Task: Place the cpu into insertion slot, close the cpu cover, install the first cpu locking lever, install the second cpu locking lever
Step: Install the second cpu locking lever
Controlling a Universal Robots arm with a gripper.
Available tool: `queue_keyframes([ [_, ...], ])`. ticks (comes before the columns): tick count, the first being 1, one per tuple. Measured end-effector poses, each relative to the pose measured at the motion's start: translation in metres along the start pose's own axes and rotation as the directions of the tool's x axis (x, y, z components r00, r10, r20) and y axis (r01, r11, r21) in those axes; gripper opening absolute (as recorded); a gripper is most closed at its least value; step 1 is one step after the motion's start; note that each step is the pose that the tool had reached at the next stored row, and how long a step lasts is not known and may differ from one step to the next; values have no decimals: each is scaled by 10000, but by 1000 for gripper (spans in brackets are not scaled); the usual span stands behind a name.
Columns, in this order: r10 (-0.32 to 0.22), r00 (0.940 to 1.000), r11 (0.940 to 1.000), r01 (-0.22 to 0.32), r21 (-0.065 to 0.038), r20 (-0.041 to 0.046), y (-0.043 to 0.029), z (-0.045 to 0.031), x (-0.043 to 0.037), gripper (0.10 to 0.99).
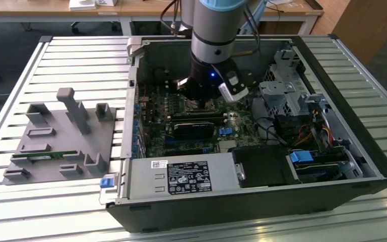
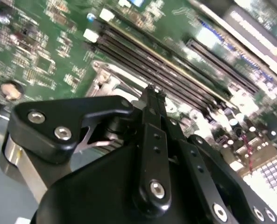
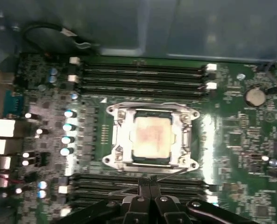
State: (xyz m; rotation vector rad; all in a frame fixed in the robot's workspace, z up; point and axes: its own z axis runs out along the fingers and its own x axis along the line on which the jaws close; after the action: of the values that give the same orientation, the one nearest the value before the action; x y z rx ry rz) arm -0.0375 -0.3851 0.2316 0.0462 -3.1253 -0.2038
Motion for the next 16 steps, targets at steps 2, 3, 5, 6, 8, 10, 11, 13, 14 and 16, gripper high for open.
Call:
queue_keyframes([
  [2,-1,10000,10000,1,-21,1,-5,5,52,106],
  [3,-1,10000,10000,1,-31,3,-6,14,62,106],
  [5,-1,10000,10000,1,-33,1,-11,42,67,106],
  [6,-2,10000,10000,2,-34,0,-13,58,67,106],
  [8,-1,10000,10000,1,-46,0,-18,85,67,106],
  [10,-1,10000,10000,1,-57,0,-23,96,67,106],
  [11,-1,10000,10000,1,-65,0,-24,99,68,106],
  [13,-1,10000,10000,1,-87,0,-25,102,69,106],
  [14,-1,10000,10000,1,-99,1,-25,104,69,106],
  [16,-1,10000,9999,1,-130,2,-28,105,70,106],
])
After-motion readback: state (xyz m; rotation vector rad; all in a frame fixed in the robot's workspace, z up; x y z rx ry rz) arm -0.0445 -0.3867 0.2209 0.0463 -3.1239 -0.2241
